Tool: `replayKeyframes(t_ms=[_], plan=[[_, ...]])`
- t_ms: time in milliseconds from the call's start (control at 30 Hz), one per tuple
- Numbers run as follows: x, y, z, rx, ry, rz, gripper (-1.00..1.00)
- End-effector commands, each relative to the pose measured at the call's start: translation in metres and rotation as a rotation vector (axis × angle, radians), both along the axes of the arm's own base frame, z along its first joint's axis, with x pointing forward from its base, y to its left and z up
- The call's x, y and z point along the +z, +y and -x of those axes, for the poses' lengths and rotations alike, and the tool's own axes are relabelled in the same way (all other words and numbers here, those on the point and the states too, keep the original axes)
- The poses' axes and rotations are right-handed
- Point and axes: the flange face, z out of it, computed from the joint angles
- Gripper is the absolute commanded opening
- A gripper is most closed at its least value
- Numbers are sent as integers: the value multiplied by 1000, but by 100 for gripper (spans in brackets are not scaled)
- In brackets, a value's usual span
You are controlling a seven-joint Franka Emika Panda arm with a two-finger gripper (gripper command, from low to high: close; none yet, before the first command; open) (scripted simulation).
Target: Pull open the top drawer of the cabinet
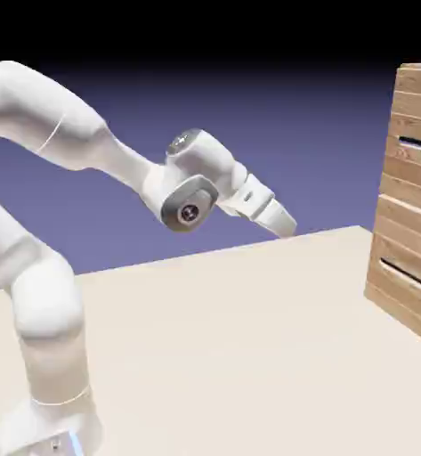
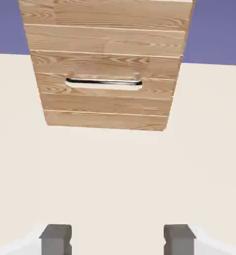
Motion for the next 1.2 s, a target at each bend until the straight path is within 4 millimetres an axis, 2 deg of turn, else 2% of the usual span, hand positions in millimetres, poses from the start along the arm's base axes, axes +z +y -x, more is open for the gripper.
replayKeyframes(t_ms=[0,333,700,933,1167], plan=[[5,-4,-7,-19,-6,-31,0],[37,-51,-73,-214,-70,-324,0],[49,-94,-136,-418,-156,-607,0],[50,-110,-172,-531,-225,-767,0],[49,-113,-206,-621,-305,-915,0]])
